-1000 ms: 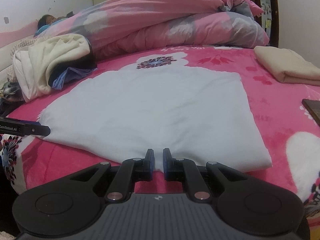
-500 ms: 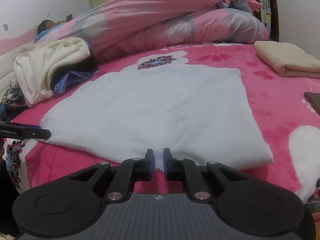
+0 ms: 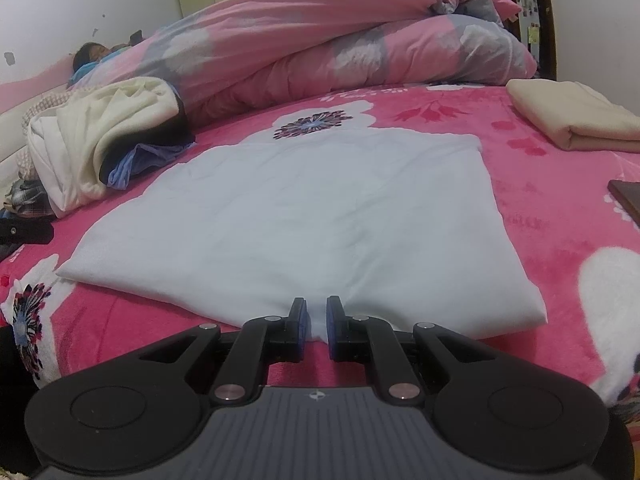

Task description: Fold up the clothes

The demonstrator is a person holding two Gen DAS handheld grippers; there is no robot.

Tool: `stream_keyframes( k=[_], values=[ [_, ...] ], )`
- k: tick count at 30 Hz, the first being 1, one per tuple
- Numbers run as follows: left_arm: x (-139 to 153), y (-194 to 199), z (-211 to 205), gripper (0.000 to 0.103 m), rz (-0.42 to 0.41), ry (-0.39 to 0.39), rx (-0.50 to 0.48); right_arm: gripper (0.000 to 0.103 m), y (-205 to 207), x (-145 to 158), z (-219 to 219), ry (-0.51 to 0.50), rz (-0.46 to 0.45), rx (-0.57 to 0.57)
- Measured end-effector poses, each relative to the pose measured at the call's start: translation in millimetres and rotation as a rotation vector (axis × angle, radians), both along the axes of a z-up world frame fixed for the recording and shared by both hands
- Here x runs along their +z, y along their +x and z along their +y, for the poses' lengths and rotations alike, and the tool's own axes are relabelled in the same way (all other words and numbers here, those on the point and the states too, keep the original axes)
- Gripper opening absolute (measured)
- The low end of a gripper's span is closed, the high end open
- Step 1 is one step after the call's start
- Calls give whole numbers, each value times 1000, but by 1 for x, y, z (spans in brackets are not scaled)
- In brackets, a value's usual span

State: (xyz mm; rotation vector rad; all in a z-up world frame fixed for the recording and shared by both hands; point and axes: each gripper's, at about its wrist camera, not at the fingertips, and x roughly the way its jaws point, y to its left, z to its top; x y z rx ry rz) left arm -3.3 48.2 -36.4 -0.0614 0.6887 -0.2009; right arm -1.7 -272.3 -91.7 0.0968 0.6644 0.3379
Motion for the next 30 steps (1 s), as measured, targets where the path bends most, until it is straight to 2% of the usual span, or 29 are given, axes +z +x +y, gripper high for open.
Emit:
stream_keyframes(
  k=[7,14,22,25,30],
  values=[
    [3,-3,-12,103,19,11,30,11,-2,0,1,1,-1,-4],
    [5,-2,-29,103,35,125,116,11,-1,0,0,3,0,-5],
    [1,22,-42,103,38,149,191,12,0,0,0,6,-1,-6],
    [-4,35,-53,103,45,156,173,12,0,0,1,-5,-3,-4],
    [-20,50,-80,103,37,207,57,12,-1,3,5,-33,-10,-1]
  ],
)
